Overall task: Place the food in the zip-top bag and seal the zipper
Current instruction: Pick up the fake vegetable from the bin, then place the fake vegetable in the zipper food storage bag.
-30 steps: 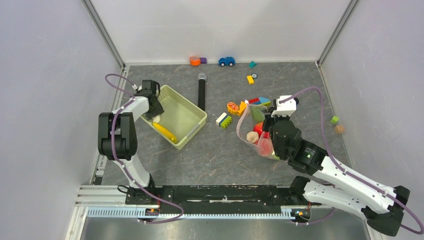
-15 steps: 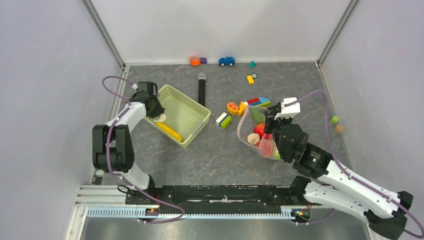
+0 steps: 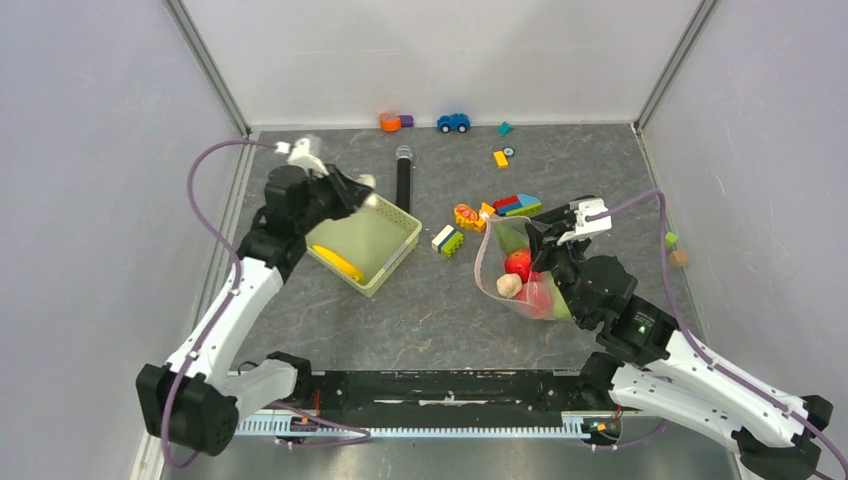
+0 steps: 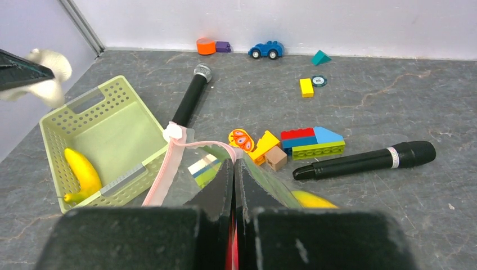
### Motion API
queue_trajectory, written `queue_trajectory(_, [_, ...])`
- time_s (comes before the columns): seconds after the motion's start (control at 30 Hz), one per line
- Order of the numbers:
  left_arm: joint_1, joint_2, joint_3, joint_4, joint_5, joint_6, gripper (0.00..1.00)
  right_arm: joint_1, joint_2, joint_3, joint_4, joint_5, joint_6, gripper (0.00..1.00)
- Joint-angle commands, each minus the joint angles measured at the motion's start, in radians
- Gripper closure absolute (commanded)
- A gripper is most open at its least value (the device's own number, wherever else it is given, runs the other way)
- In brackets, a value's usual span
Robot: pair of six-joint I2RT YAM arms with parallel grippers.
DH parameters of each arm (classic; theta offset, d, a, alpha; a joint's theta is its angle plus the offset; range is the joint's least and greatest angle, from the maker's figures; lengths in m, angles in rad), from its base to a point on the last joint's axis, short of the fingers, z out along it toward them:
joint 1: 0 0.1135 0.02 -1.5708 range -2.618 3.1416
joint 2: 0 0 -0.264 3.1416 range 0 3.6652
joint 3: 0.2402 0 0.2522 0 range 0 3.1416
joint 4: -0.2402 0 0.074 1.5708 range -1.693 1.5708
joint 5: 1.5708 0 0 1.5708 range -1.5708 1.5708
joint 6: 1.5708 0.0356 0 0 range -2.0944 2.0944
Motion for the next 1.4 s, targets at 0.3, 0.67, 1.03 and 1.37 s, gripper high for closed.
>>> queue_trajectory(0.3, [-0.580,0.038,0.037,0.466,0.498,0.084,0.92,-0.001,-0.081,-0.016,0.119,-0.050,0.011,1.00])
queue_trajectory(0.67, [-0.711,0.224,0.118,0.634,0.465,0.019,0.91,-0.001,-0.101,-0.021,0.121,-0.100,0.018,1.00])
queue_trajectory(1.03, [-0.739,0.340,0.166,0.678,0.385,-0.031,0.92,-0.001,-0.109,-0.024,0.121,-0.114,0.028,1.00])
queue_trajectory(1.37, [-0.805,0.331,0.148,0.472,0.065,0.111,0.84,-0.001,-0.140,-0.052,0.163,-0.099,0.040,1.00])
